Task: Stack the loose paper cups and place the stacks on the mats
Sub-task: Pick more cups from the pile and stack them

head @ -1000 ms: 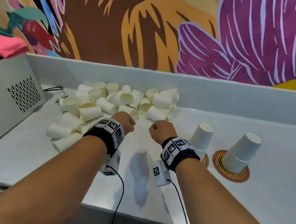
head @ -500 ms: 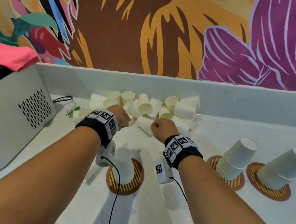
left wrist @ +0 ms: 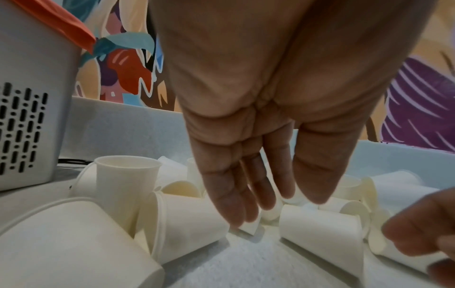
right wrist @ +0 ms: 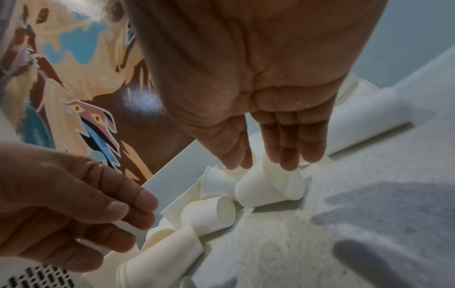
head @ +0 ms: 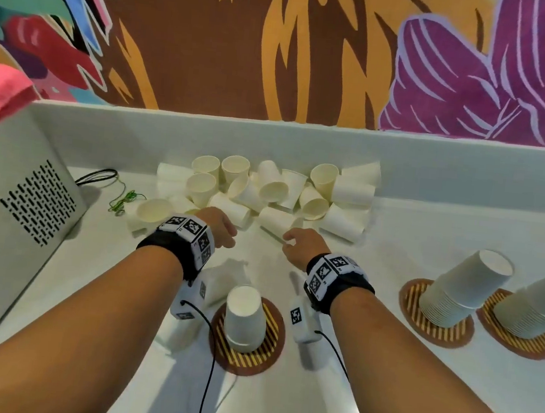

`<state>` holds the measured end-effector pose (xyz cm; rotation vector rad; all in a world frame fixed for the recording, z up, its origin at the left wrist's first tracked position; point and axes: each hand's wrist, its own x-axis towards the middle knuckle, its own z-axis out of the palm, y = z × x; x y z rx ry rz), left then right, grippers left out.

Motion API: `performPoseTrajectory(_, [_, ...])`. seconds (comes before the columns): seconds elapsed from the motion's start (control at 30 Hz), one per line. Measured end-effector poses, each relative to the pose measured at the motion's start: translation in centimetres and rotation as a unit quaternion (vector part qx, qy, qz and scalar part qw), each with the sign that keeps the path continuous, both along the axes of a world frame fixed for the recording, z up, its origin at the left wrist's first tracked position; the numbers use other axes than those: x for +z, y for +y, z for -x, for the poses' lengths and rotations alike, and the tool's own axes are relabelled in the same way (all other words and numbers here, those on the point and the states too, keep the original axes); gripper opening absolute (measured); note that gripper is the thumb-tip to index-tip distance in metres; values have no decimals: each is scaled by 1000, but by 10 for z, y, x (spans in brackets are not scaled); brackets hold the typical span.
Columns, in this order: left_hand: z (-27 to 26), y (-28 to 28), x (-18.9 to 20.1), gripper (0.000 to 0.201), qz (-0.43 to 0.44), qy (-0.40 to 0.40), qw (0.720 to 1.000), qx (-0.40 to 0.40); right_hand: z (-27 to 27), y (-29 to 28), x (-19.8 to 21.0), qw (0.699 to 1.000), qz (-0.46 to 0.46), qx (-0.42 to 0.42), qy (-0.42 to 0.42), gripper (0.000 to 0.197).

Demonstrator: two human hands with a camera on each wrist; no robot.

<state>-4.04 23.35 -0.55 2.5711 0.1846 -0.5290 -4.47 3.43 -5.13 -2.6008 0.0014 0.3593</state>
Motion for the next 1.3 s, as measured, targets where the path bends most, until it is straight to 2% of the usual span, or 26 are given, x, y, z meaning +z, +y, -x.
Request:
performPoseTrajectory(0.23, [-16, -11, 6, 58, -43, -41, 995, -81, -33, 0, -13, 990, -119, -56, 58, 41])
performPoseTrajectory(0.33, [-24, -17, 3, 61, -53, -51, 992, -104, -43, 1, -13, 992, -103, -28, 66, 34])
performPoseTrajectory(0.4, [-30, -23, 1, 63, -52, -50, 991, -113, -47, 1, -14, 991, -118, -38, 41, 28])
performPoseTrajectory(0.47, [-37, -28, -2, 69, -52, -53, 990, -120, -52, -1, -12, 984, -163, -69, 1, 32])
performPoseTrajectory(0.6, [-50, -42, -8, 90, -35, -46, 989, -133, -60, -10, 2, 966, -223, -106, -78, 29])
performPoseTrajectory(0.7, [-58, -57, -14, 86, -22, -35, 987, -153, -64, -17, 14, 955, -262, -102, -94, 31])
performPoseTrajectory(0.83, [-67, -67, -23, 80, -31, -22, 987, -155, -74, -28, 11, 949, -284, -108, -85, 19])
performPoseTrajectory(0.87, [-70, -68, -24, 80, -38, -18, 987, -153, -77, -34, 8, 949, -278, -117, -92, 17])
performPoseTrajectory(0.9, [-71, -69, -24, 81, -44, -14, 988, -150, -79, -40, 4, 959, -234, -120, -103, 17])
performPoseTrajectory(0.97, [-74, -69, -24, 82, -47, -9, 989, -140, -82, -55, -7, 984, -58, -117, -123, 25])
performPoseTrajectory(1.03, [-76, -67, -24, 81, -45, -5, 990, -131, -80, -67, -21, 982, 69, -121, -125, 40])
performPoseTrajectory(1.2, [-76, -60, -28, 80, -37, 8, 993, -111, -73, -67, -47, 978, 171, -55, -103, 65])
performPoseTrajectory(1.3, [-75, -56, -30, 79, -34, 20, 993, -108, -72, -60, -45, 974, 204, -4, -101, 63])
